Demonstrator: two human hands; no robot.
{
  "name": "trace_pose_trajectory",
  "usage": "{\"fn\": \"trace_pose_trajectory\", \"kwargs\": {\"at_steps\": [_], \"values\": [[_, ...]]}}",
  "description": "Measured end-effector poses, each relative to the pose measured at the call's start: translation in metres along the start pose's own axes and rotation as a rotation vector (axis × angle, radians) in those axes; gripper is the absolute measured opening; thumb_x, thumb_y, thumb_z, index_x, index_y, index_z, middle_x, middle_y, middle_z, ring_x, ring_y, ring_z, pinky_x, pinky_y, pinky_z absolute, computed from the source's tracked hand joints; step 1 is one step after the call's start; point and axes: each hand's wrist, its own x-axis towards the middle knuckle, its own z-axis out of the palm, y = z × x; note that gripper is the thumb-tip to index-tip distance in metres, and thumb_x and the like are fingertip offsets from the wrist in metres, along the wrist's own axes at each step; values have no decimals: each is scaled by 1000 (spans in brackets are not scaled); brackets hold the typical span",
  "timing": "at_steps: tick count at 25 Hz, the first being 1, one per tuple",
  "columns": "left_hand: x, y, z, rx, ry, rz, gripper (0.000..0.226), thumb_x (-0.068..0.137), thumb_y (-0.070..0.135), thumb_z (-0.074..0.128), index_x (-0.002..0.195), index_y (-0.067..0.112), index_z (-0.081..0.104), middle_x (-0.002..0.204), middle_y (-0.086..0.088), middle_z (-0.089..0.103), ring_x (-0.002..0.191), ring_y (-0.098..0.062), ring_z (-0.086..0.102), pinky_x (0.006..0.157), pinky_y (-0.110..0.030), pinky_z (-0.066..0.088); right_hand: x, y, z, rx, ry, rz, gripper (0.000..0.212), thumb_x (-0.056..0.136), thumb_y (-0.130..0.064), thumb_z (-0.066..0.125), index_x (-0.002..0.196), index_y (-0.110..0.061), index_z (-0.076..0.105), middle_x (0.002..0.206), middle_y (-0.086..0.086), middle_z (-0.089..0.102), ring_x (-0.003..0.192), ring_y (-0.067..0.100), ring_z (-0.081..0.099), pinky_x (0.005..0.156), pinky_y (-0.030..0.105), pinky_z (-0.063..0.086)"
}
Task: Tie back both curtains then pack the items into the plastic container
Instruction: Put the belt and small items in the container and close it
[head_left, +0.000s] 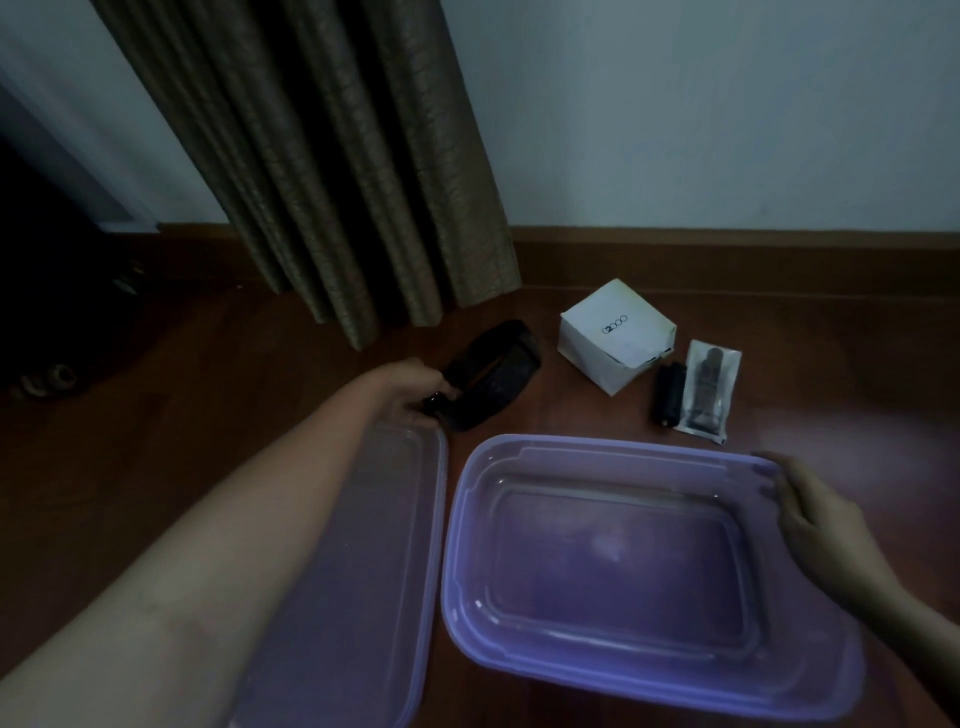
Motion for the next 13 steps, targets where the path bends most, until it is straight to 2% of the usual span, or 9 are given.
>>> {"fn": "trace_pose_trajectory", "kwargs": {"at_steps": [3,5,6,9,13], "values": [[-25,7,-10,177,-90,107,29,89,6,54,117,3,56,103,-19,64,83,-25,64,62,-33,55,3,3,4,54,-7,33,23,95,-23,40,109,-14,55,106,19,68,98,35,65,83,46,49],[-47,17,0,274,-111,250,26,87,8,59,113,9,59,102,-17,65,81,-24,66,60,-33,56,3,3,4,152,-13,63,24,95,-32,37,109,-24,55,111,16,66,102,34,63,88,49,49],[-58,23,11,372,-93,338,28,86,12,61,113,13,58,101,-12,65,83,-23,66,61,-33,56,4,3,4,203,-13,70,19,98,-27,38,110,-28,53,115,16,65,105,34,61,92,51,47],[-85,34,62,741,-41,617,35,84,25,64,118,18,57,103,-5,64,92,-20,62,73,-28,50,4,0,3,264,-15,80,23,100,-16,36,112,-30,49,116,11,63,108,32,59,96,49,45],[-87,10,146,997,-20,821,32,90,23,52,117,8,49,110,-19,60,98,-38,58,77,-39,48,2,-5,2,340,-32,73,25,101,-15,33,112,-26,53,110,4,61,107,27,59,93,38,44]]}}
